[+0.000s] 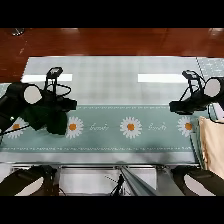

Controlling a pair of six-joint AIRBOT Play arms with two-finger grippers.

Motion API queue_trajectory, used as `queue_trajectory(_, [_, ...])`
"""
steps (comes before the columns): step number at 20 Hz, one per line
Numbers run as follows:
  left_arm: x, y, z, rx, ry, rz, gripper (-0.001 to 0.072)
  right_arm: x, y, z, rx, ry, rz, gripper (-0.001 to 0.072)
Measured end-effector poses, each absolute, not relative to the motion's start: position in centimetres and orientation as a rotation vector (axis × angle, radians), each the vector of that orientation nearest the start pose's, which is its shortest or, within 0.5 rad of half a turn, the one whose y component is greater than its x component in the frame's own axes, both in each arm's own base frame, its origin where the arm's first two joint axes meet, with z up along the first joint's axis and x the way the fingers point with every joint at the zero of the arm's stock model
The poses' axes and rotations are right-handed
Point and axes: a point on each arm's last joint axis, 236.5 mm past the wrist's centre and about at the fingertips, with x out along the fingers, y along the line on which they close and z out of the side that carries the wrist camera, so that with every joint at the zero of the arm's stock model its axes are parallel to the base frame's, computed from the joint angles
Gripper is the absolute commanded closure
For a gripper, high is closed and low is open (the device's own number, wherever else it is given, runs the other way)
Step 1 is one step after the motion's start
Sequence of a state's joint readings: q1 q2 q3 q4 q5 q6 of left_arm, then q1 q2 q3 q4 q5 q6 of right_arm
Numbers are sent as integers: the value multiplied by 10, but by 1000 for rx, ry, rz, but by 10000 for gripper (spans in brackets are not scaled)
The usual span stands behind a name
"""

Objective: Fold the shirts.

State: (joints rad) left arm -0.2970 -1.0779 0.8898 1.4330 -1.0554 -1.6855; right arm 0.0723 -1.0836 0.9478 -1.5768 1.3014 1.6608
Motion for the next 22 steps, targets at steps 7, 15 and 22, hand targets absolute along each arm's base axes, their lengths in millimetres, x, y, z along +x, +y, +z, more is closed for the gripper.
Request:
queue_trajectory(7, [310,-124,-8,-46,1270,-246,681,291,20,-5,17,1437,-9,693])
queue_trajectory(15, [311,-125,-7,-47,1266,-247,681,301,21,-3,19,1393,-5,693])
queue_trajectory(22, [342,-131,6,-83,1122,-251,2,339,23,6,29,1231,3,88])
